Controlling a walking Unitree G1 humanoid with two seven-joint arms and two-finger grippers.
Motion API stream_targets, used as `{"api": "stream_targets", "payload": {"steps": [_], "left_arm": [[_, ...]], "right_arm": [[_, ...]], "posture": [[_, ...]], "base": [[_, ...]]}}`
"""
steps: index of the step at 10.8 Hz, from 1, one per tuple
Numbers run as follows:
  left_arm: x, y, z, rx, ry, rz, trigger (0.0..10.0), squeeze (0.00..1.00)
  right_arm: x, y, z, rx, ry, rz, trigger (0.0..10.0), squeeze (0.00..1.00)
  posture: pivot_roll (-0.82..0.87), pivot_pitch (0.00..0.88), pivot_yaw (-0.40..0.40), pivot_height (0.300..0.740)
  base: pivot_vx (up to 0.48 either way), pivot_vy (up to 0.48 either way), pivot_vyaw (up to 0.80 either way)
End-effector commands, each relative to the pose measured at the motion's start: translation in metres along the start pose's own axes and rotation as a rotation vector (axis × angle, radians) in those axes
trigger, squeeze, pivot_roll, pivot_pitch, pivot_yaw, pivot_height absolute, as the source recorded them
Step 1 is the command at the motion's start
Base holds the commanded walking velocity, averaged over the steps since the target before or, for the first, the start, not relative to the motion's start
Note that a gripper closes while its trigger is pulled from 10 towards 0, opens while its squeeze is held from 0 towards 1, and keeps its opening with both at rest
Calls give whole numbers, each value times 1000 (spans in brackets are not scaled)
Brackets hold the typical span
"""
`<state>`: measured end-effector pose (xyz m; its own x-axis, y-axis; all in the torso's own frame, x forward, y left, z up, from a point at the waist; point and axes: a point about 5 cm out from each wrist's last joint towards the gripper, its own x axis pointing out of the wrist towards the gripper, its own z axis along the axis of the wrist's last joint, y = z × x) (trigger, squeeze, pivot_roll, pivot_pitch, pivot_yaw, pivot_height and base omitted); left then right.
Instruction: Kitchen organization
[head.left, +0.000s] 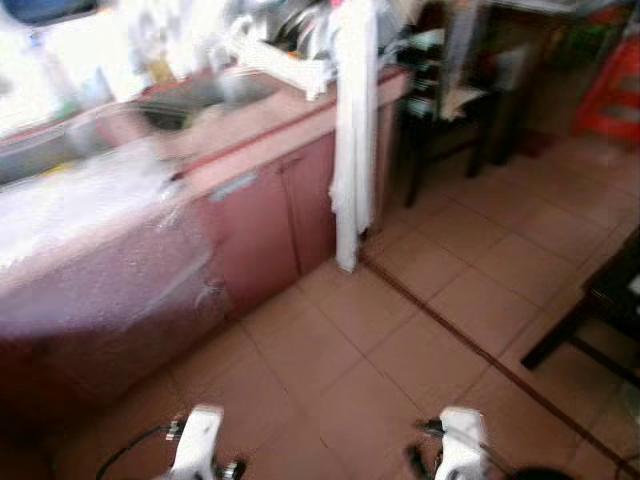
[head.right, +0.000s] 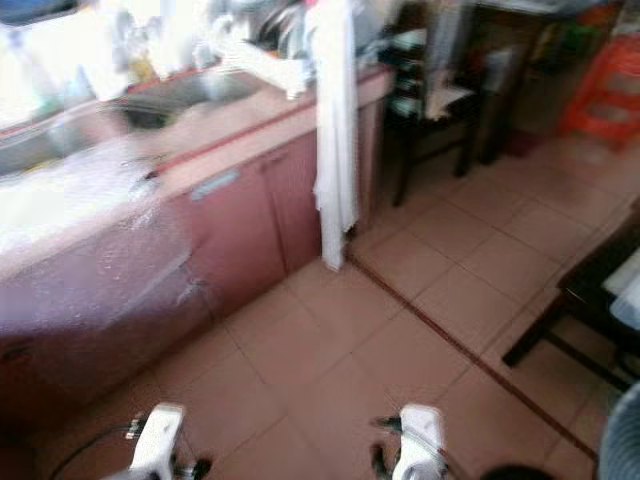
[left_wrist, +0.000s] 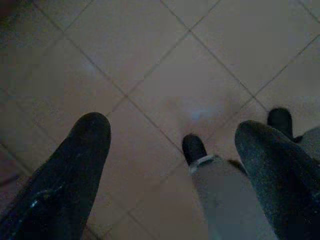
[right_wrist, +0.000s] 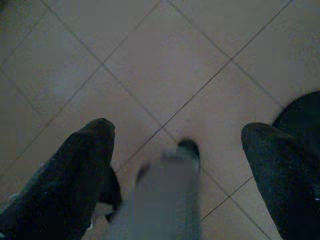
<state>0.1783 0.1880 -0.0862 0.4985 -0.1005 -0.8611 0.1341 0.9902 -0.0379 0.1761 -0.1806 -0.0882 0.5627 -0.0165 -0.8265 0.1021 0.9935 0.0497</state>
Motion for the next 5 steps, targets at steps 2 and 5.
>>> {"api": "stream_targets", "payload": {"steps": [2,5], "left_arm": [[1,-3,1,17,-2,-12,10000,0],[0,-3,-1,29,3,-20,10000,0]], "right_arm": [[-1,-6,0,-9,-2,-12,10000,0],[-1,-4,-2,-11,4,-10,10000,0]], "posture": [[-115,32,104,740],[-115,37,106,740]], "base": [[381,0,0],[405,0,-235]]}}
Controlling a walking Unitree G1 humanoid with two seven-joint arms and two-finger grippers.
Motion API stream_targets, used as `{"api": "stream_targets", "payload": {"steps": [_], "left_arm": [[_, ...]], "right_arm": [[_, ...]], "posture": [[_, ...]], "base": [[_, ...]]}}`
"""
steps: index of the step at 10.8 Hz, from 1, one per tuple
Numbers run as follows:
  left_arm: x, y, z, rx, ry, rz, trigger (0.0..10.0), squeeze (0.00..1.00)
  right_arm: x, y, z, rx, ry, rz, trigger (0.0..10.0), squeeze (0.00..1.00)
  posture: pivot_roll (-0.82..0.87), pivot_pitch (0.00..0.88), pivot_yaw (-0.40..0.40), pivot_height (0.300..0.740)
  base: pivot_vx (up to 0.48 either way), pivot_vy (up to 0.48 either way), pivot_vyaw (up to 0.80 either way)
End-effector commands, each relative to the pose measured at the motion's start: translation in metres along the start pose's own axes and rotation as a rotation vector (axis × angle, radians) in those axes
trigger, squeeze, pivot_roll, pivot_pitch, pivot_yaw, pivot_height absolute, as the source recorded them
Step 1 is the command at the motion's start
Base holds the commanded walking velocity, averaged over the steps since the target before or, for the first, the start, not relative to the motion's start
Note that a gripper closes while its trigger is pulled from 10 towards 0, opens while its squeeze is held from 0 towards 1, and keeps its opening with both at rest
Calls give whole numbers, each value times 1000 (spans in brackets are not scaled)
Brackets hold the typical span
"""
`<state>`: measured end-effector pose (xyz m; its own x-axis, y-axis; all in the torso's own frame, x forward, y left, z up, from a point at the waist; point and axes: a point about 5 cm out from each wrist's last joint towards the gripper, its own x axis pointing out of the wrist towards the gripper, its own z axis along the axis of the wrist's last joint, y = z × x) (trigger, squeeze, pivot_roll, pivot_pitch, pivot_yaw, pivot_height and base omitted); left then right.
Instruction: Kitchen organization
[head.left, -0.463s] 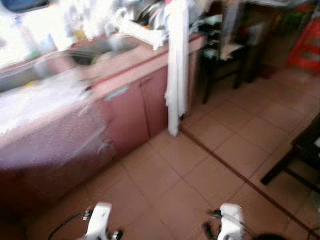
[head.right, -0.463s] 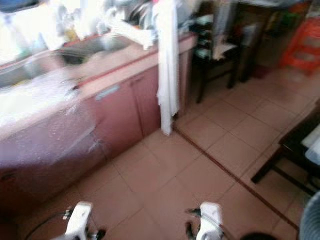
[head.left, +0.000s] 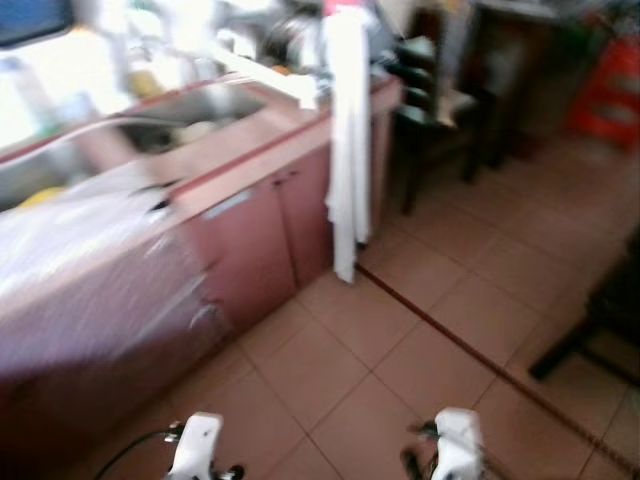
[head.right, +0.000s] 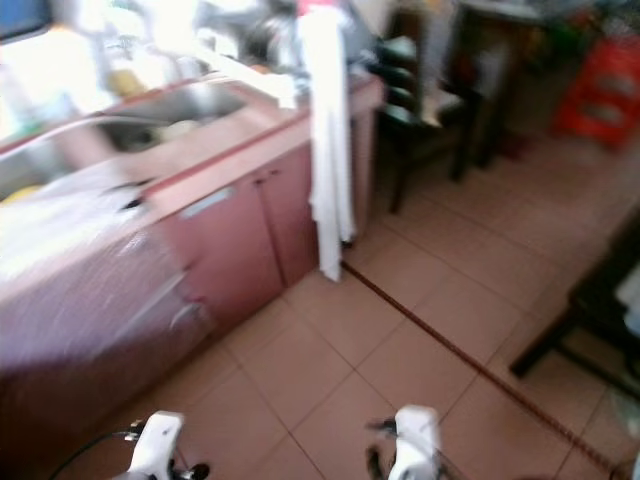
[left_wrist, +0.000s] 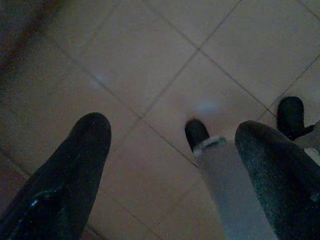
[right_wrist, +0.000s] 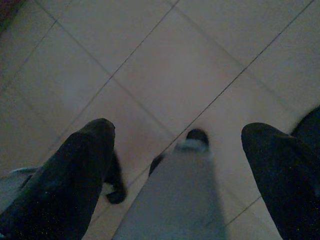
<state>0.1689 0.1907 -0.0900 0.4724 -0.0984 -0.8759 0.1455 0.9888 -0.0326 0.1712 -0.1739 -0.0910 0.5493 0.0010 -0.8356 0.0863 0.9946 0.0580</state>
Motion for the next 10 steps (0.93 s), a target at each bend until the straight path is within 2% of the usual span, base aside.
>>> {"api": "stream_targets", "payload": {"steps": [1,7,10], "left_arm": [[2,-6,9,24,-25,-24,10000,0],[2,-9,6,30,-19,-33,10000,0],[2,-9,7,7,-29,-29,10000,0]], "right_arm": [[-1,-10,4,-3,-13,-24,10000,0],[-1,-9,2,-13,-8,-17,10000,0],[-1,-9,2,-20,-7,-14,10000,0]], "posture": [[-114,38,106,740],[-111,46,102,740],[-114,46,103,740]], "base": [[405,0,-738],[330,0,-610],[87,0,0]]}}
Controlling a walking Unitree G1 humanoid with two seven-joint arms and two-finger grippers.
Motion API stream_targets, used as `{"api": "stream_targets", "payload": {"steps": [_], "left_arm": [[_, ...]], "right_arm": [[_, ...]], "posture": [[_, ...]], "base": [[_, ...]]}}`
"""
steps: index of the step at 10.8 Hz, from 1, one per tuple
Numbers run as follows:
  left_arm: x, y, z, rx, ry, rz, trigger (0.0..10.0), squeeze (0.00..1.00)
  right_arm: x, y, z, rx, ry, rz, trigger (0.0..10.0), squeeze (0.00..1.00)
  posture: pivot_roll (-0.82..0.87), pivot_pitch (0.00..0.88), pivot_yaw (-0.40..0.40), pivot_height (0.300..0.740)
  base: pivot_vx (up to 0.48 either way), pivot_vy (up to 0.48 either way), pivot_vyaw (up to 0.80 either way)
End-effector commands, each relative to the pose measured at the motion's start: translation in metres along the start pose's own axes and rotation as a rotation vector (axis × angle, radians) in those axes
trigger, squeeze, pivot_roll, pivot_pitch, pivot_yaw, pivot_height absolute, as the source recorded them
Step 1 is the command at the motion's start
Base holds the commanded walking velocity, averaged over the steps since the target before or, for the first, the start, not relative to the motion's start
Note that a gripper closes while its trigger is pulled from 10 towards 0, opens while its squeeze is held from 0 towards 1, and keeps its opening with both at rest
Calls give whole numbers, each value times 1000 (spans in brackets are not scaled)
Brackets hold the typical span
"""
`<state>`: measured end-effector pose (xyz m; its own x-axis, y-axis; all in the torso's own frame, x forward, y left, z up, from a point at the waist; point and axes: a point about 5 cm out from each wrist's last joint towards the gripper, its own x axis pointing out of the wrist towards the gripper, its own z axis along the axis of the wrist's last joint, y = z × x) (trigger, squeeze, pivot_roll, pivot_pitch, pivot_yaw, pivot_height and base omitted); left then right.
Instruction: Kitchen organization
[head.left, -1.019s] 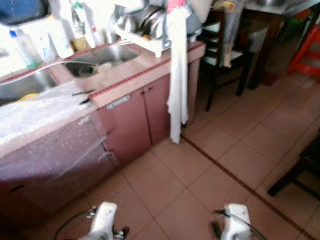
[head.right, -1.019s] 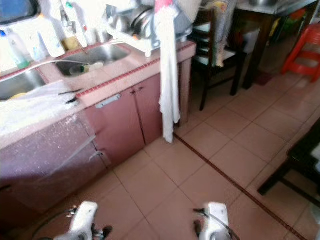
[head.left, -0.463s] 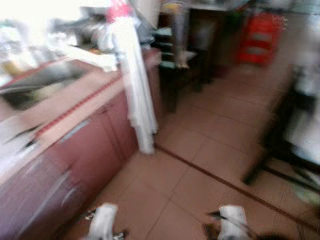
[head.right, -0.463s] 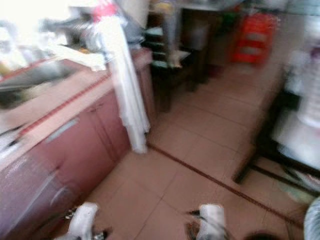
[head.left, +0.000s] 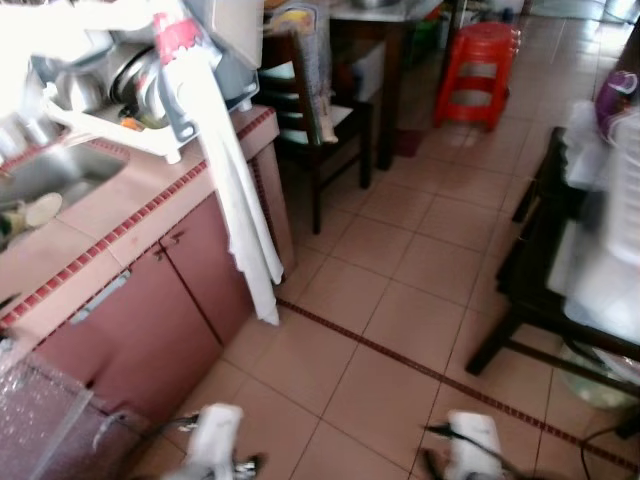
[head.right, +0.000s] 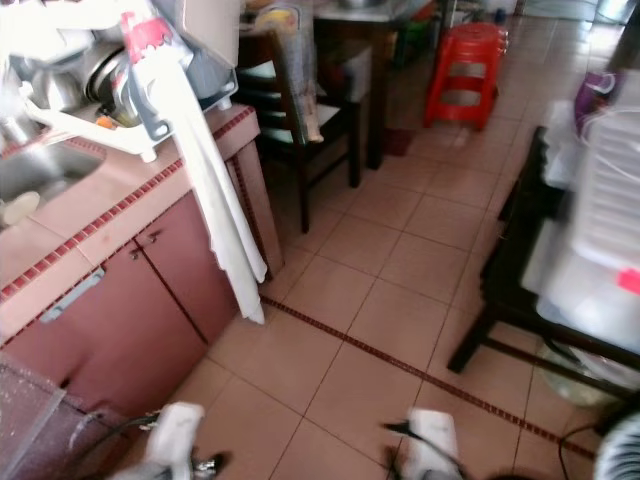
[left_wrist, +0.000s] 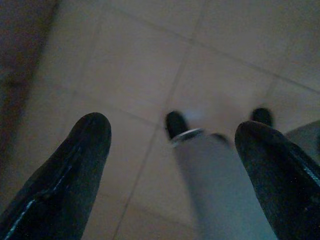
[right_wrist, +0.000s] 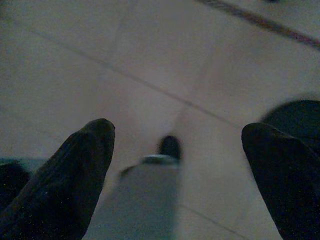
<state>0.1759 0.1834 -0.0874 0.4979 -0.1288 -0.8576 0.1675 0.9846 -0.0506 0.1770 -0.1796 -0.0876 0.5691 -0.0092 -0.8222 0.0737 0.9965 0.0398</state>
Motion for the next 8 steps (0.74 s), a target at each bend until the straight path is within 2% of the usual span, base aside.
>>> {"api": "stream_targets", "payload": {"steps": [1,6,8], "left_arm": [[1,-1,0,-8,1,8,10000,0],[1,-1,7,12,-20,15,10000,0],[1,-2,6,14,-15,15,10000,0]], "right_arm": [[-1,-4,-5,-4,18,-6,10000,0],[-1,-3,-5,-28,21,-2,10000,0],[-1,-4,-5,-35,22,-4,10000,0]], "posture": [[-114,46,103,740],[-118,45,105,740],[-121,39,104,740]], "base": [[0,0,0],[0,0,0],[0,-373,0]]}}
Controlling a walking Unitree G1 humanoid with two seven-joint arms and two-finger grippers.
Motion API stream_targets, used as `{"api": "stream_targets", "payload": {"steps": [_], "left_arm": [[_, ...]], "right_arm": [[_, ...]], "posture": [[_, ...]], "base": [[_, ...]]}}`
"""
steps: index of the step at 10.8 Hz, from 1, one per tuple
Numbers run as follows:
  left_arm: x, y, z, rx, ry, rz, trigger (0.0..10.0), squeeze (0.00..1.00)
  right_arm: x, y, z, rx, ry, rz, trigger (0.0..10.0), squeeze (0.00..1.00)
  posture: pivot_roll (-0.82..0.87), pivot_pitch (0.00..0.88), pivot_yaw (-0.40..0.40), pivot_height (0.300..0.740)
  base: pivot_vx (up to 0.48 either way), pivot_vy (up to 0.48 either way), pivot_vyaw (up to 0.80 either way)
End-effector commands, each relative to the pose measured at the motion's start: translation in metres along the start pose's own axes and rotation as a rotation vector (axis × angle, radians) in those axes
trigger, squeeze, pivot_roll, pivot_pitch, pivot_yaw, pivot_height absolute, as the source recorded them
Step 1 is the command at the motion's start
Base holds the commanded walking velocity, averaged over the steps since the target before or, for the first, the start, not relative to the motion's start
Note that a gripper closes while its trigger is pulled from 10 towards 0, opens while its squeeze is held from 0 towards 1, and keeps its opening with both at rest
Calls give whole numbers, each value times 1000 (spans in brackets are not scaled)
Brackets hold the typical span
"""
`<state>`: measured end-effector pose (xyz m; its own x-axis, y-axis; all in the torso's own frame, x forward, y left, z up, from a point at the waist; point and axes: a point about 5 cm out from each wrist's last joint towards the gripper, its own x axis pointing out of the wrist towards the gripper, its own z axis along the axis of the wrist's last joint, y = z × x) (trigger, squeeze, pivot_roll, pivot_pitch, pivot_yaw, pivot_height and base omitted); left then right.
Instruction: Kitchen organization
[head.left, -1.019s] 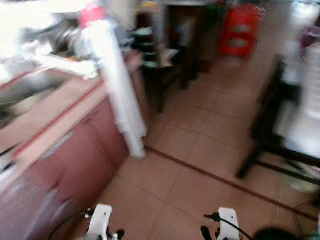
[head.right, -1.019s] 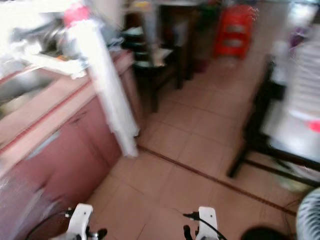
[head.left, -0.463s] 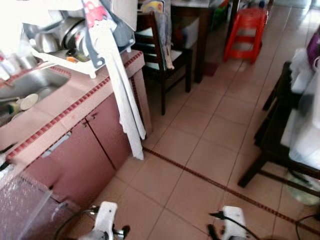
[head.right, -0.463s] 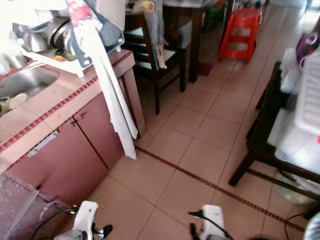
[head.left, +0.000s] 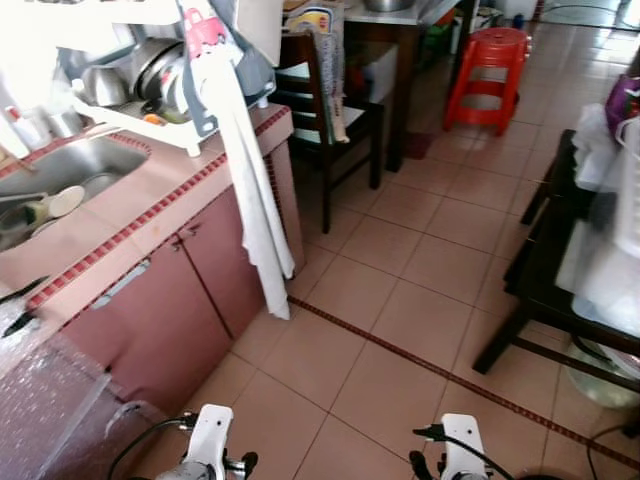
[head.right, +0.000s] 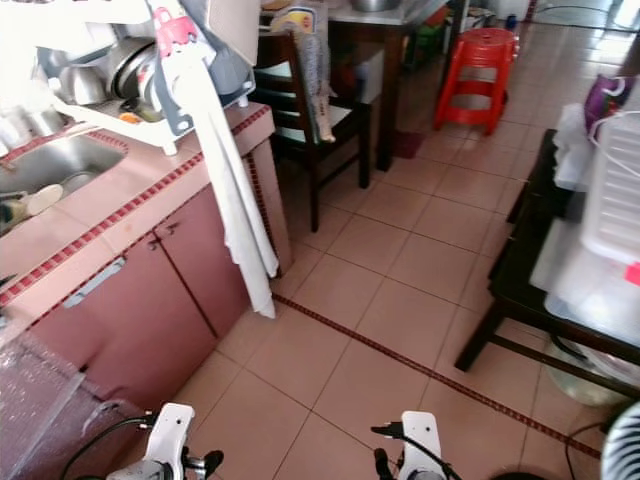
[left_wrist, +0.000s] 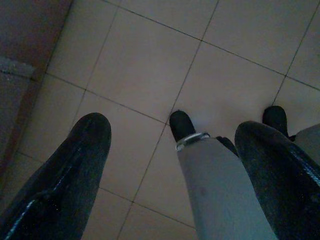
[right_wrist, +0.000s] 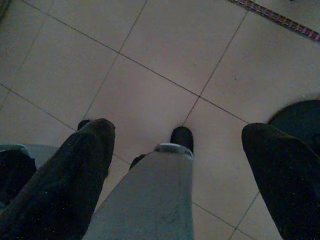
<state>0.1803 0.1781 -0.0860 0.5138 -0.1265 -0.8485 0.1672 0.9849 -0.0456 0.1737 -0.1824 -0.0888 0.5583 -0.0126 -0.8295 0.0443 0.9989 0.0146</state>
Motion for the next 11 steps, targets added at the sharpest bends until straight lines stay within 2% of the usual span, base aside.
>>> {"api": "stream_targets", "payload": {"steps": [1,4,6,10,11], "left_arm": [[0,3,1,14,4,10,10000,0],[-1,4,1,21,4,13,10000,0],[-1,4,1,2,-3,14,10000,0],[0,5,2,14,1,34,10000,0],[0,4,2,18,0,35,10000,0]], "right_arm": [[0,-1,-2,4,10,-1,10000,0],[0,0,-4,0,13,0,10000,0],[0,1,-3,-1,12,0,10000,0],[0,0,-3,-18,3,3,10000,0],[0,1,-2,-23,2,4,10000,0]], "posture": [[-122,38,103,740],[-122,39,107,740],[-122,40,107,740],[-124,42,107,740],[-124,42,107,740]], "base": [[0,-405,0],[0,-437,0],[0,0,0],[0,0,0],[0,0,788]]}}
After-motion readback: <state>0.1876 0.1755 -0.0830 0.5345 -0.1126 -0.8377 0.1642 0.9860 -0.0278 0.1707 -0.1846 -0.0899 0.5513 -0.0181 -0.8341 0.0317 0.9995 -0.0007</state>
